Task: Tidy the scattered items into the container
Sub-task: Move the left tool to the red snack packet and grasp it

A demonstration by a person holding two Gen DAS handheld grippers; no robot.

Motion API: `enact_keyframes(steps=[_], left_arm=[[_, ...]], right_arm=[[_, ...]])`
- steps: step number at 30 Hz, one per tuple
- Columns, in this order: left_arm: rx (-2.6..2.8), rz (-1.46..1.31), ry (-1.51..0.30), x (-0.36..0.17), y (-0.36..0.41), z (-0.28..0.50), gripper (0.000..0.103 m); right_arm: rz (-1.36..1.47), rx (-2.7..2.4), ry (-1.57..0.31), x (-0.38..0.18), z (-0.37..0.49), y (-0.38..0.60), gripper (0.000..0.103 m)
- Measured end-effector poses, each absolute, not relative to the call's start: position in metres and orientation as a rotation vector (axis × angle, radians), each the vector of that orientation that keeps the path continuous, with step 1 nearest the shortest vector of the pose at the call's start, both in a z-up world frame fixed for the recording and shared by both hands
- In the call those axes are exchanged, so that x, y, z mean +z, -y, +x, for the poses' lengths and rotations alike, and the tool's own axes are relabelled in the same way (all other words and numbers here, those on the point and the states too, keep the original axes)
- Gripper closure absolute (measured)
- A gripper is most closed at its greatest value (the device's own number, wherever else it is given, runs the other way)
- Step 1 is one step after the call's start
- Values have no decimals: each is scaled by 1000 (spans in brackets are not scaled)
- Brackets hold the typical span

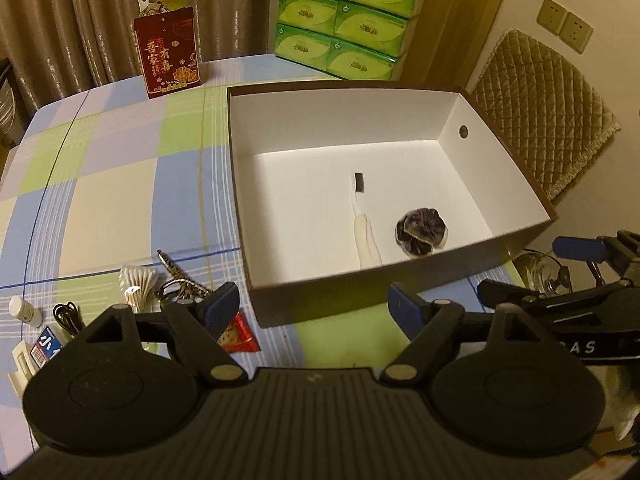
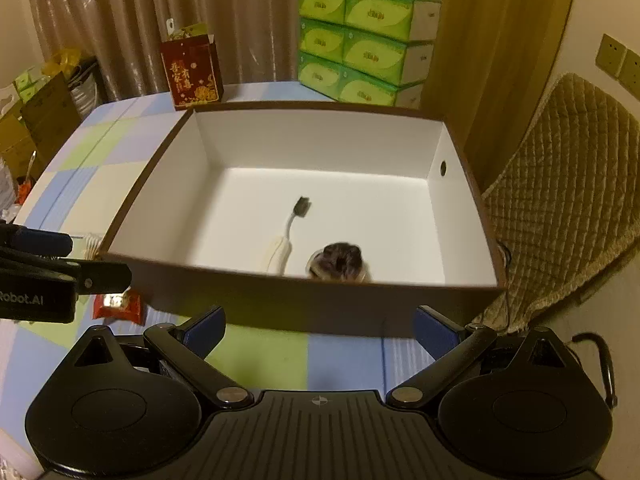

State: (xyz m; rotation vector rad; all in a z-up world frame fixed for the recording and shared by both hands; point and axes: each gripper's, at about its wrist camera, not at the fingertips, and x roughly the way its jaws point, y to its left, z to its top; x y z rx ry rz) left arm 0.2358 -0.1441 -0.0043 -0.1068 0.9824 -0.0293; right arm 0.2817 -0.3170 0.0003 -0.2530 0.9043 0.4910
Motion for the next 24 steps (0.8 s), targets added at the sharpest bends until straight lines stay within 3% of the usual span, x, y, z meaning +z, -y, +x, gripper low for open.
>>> enact_keyframes(steps=[16, 24], left_arm=[[-115, 20, -964, -33, 80, 172, 26], [-258, 109, -921, -58, 61, 167, 39]], right_arm=[[-160, 490, -954, -40, 229, 305, 5], [-145, 453, -991, -57, 229, 308, 5]])
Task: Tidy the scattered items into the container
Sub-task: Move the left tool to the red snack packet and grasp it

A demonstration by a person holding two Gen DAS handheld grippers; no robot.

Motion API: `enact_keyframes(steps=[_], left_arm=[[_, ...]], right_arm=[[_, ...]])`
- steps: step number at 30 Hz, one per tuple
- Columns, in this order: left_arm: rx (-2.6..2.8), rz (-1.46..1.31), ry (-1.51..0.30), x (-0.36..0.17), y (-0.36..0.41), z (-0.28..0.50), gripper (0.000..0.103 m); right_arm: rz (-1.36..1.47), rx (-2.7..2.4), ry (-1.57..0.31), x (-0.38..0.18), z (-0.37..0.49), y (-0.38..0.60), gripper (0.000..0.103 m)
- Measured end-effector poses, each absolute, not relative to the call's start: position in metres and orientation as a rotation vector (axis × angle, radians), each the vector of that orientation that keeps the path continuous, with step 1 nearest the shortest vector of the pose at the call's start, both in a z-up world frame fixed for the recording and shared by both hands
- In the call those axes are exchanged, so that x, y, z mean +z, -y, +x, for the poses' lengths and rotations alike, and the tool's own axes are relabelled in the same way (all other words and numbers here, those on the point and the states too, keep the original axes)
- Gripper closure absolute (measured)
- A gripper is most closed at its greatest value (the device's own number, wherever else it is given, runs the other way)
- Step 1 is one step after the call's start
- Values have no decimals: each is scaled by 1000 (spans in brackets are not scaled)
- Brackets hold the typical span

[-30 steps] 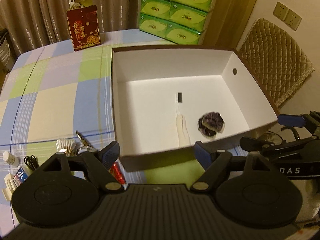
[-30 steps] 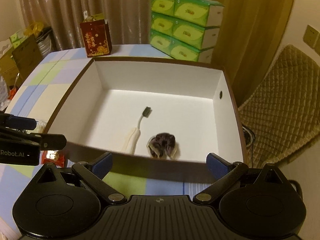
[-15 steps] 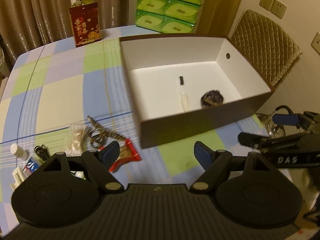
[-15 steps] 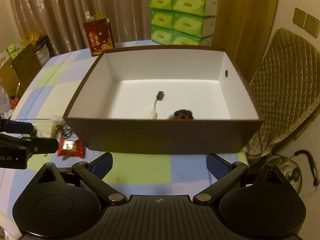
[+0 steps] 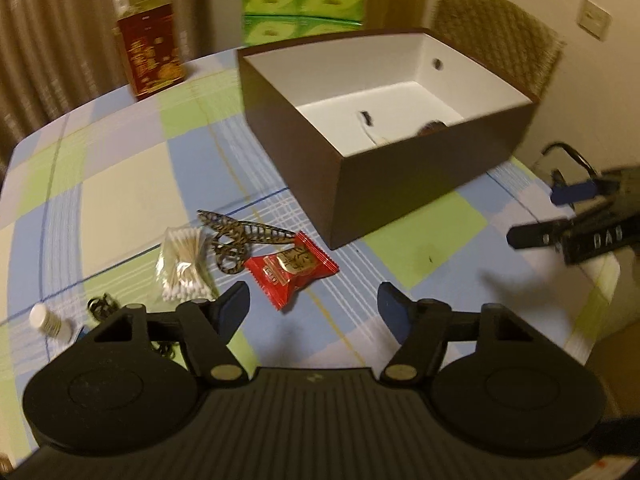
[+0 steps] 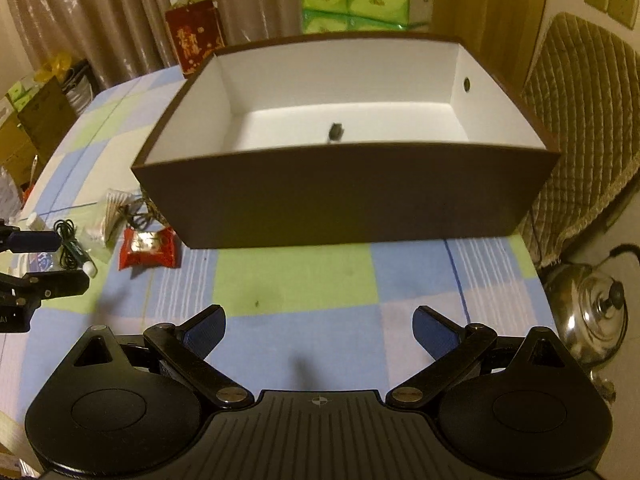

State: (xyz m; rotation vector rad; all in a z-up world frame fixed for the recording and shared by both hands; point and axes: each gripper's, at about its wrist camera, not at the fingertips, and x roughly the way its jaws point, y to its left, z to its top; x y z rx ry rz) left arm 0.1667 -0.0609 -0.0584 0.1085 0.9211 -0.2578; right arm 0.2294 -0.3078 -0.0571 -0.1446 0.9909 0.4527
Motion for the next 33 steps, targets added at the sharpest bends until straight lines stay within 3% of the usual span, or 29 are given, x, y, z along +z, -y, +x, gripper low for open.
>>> enact_keyframes(steps=[15, 22, 24, 26, 33], left_arm=[[-570, 410, -945, -102, 66, 224, 43], [-699, 515, -1006, -121, 62, 250, 54], [-721, 527, -1035, -127, 60, 257, 62], [-738, 529, -1054, -130, 59, 260, 77], [-719, 436, -1047, -128, 52, 243, 81]], right_arm=[[-113, 344, -1081, -77, 248, 331, 5], [-91, 290, -1113, -82, 250, 342, 5], [-87, 275, -1124, -85, 250, 345, 6], [-85, 266, -1130, -86, 248, 346, 6], [-73, 270, -1137, -88, 243, 343, 6]])
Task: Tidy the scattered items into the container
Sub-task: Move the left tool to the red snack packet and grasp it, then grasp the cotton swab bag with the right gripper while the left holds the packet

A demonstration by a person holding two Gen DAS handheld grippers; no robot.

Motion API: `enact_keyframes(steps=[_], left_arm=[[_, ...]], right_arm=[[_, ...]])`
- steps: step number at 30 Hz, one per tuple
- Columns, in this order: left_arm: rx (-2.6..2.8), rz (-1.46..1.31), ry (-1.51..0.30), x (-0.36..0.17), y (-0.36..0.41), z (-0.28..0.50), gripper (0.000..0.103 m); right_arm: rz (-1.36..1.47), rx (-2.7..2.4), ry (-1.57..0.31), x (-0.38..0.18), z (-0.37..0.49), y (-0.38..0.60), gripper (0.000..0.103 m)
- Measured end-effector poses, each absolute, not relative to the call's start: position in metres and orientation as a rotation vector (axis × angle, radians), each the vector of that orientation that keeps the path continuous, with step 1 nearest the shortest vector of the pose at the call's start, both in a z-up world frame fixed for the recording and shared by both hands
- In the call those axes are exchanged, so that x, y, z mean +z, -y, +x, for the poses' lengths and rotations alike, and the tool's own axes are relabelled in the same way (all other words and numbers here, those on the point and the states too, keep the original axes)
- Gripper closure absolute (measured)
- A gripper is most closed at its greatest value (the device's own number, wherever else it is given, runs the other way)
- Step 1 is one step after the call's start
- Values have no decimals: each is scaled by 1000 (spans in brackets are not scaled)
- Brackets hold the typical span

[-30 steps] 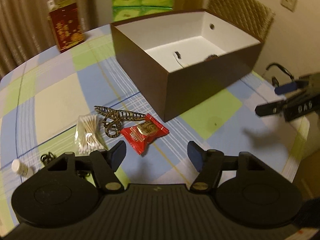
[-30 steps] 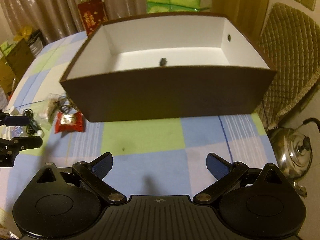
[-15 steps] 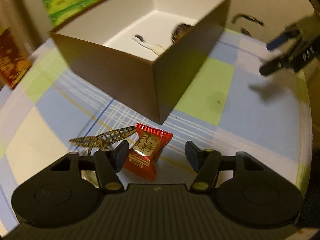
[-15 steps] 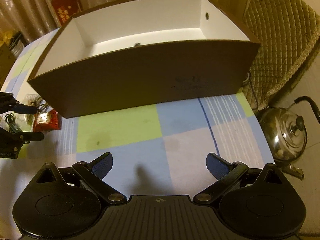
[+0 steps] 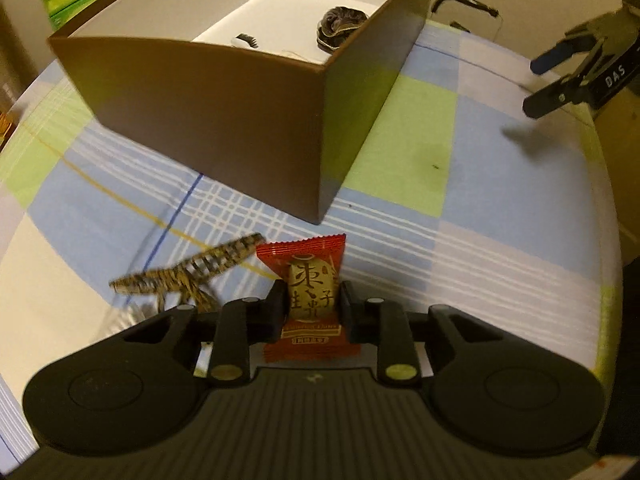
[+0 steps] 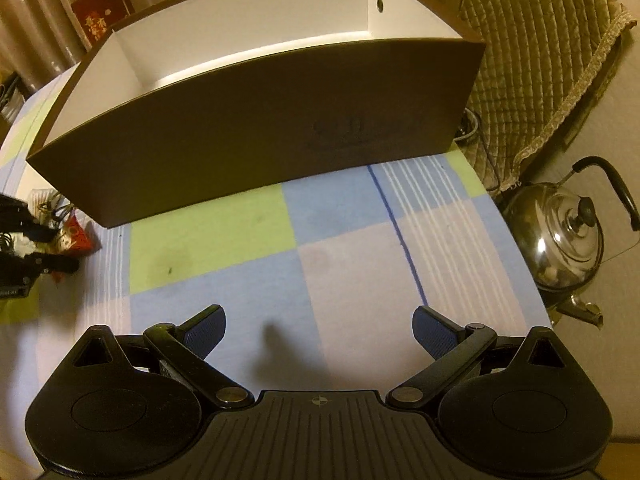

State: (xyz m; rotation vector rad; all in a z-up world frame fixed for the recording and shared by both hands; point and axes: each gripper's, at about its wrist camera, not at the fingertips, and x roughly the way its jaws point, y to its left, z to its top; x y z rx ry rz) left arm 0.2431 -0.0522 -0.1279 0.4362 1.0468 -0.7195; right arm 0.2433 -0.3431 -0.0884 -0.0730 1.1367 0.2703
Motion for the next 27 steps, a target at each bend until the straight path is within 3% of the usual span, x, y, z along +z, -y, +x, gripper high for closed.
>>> enact_keyframes(steps=[17, 18, 20, 27], left_arm=[[-177, 61, -986, -57, -41, 153, 81], [-156, 51, -978, -53, -47, 150, 81], [-125, 38, -969, -48, -57, 146, 81], [-71, 9, -945, -42, -84, 141, 81]], right_arm=[[-185, 695, -1036, -81, 228, 228, 6], [-194, 721, -1019, -80, 226, 219, 8], [-203, 776, -1006, -79, 225, 200, 24], [-159, 875, -1005, -86, 223, 136, 41]])
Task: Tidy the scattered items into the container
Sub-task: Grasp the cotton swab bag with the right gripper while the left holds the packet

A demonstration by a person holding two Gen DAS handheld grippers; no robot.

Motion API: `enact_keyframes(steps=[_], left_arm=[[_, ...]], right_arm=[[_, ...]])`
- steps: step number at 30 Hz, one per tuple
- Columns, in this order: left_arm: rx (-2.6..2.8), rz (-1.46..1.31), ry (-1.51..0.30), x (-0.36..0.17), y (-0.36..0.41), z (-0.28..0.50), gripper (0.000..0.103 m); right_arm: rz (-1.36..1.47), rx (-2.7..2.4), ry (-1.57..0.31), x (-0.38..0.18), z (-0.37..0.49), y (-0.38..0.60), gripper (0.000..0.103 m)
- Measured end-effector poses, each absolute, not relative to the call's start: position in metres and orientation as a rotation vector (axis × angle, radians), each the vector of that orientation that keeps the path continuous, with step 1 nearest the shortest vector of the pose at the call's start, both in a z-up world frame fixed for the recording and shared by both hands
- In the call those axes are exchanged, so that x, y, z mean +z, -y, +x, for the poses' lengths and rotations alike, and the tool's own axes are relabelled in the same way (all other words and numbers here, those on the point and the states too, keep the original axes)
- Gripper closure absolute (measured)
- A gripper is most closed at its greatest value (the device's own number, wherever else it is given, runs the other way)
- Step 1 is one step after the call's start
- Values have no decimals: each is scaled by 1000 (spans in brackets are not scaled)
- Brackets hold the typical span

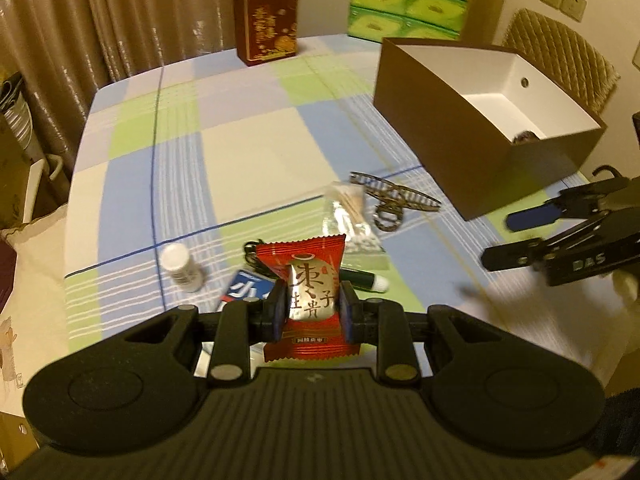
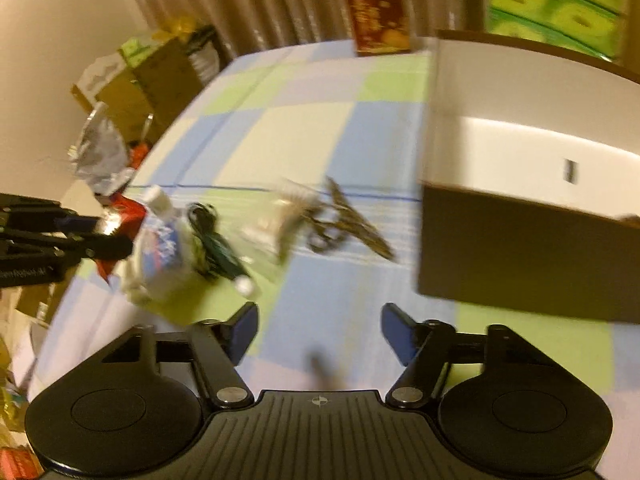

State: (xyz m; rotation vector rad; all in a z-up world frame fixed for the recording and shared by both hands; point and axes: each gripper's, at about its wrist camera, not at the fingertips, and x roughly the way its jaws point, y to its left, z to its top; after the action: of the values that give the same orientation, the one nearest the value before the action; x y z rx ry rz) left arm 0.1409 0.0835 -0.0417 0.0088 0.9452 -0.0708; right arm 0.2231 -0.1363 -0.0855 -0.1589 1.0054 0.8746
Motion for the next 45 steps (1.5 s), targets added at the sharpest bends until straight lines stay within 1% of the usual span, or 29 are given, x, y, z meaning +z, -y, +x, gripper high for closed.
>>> enact_keyframes(steps=[2, 19, 30, 36, 40, 42, 44, 45], left_arm=[[-67, 8, -945, -42, -90, 142, 81], [-131, 30, -926, -54, -138, 207, 81], [-151, 15, -935, -59, -151, 222, 81], [-138, 7, -935, -58, -155, 220, 81], [-132, 7, -934, -56, -151, 217, 81], [-130, 9, -931, -54, -148, 215, 81], [-125, 9, -927, -52, -146, 212, 81], [-121, 9, -926, -51, -144, 210, 81]], right_arm=[[-152, 883, -1007, -89, 223, 121, 47], [-121, 767, -1063, -108, 244, 54, 48], [-121, 672, -1110, -126, 266, 21, 58], [-179, 674, -1094, -131, 267, 10, 68], [-182, 685, -1079, -129, 268, 10, 83], [-175, 696, -1077, -127, 268, 10, 85], [-160, 710, -1067, -123, 268, 11, 91], [-157, 716, -1062, -121, 268, 12, 91]])
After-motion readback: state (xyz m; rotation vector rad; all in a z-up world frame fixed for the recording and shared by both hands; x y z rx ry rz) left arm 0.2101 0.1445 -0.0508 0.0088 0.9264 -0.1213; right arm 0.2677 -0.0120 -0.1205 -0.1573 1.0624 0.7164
